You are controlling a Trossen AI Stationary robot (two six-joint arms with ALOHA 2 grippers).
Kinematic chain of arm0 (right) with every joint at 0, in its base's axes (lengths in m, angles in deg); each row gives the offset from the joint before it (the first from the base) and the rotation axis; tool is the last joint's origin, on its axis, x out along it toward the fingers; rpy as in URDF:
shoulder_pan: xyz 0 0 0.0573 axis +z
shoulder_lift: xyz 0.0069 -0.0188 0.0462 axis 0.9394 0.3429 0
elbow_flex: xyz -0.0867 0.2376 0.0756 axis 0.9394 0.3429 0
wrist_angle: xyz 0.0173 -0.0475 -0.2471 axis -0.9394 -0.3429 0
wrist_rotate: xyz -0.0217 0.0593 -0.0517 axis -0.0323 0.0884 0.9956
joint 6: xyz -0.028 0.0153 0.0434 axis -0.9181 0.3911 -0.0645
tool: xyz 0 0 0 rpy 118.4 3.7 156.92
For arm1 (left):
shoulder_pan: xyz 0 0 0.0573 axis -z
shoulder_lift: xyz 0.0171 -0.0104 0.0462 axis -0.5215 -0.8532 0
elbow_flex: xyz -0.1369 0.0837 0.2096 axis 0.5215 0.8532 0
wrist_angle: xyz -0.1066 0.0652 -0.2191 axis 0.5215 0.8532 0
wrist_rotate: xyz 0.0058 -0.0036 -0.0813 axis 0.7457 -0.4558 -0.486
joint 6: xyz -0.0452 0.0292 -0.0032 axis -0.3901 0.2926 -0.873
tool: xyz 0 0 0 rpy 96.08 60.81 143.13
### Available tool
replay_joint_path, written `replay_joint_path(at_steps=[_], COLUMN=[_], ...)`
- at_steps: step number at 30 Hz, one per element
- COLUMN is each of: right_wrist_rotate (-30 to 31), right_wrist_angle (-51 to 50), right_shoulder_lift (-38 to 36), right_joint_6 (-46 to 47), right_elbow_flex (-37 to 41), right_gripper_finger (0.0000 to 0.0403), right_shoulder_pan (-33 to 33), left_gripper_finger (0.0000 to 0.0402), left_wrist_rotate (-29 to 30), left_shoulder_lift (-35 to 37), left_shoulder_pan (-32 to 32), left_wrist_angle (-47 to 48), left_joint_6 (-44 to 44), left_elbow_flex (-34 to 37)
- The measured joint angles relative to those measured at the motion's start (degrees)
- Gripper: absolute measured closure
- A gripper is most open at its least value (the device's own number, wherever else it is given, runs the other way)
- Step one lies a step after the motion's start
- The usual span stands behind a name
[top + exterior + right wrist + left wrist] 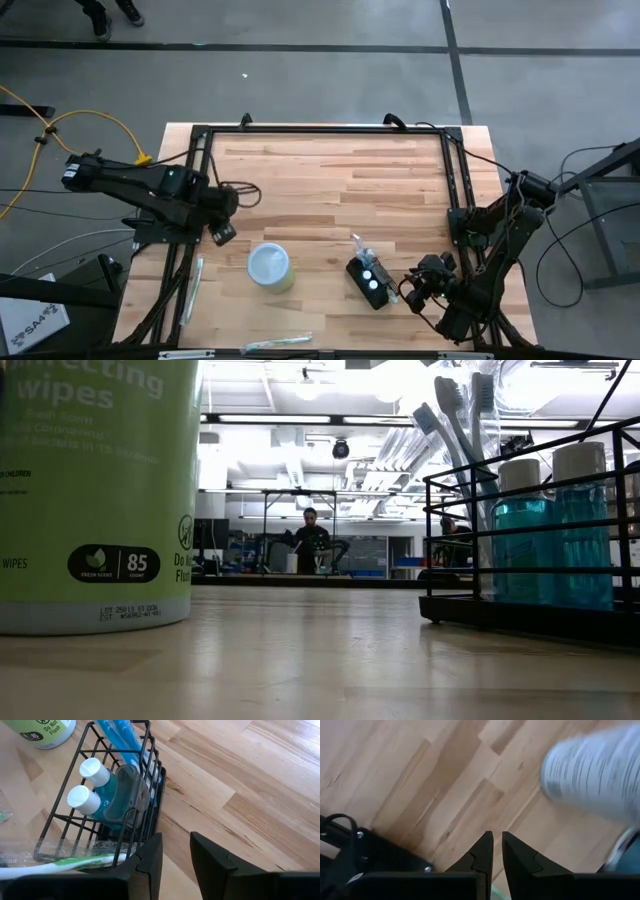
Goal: Pick & Place toothbrushing station
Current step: Put the top green toothbrush into the black mesh organizer
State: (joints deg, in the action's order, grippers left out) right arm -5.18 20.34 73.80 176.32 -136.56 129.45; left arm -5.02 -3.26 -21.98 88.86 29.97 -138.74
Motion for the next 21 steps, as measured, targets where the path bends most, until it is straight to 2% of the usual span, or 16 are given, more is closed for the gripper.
replay_joint_path(at_steps=[5, 12, 21], right_wrist_rotate=[0.00, 0.00, 0.00], right_wrist_angle=[0.45, 1.87, 2.96], right_shoulder_lift=[0.00, 0.00, 0.00], right_joint_6=[-1.16, -1.16, -1.40], right_elbow_flex=[0.00, 0.00, 0.00], right_gripper_finger=[0.0312, 0.0312, 0.0312], right_shoulder_pan=[0.00, 0.00, 0.00], left_gripper_finger=[0.0367, 0.0367, 0.0367], left_wrist_rotate=[0.19, 0.66, 2.77], left_shoulder_lift=[-0.13, -1.48, -7.99], left_shoulder_pan=[6.24, 14.98, 26.26], left_wrist_angle=[1.34, 1.01, 0.91], left_joint_6=[3.31, -2.15, -5.51], left_elbow_flex=[0.00, 0.00, 0.00])
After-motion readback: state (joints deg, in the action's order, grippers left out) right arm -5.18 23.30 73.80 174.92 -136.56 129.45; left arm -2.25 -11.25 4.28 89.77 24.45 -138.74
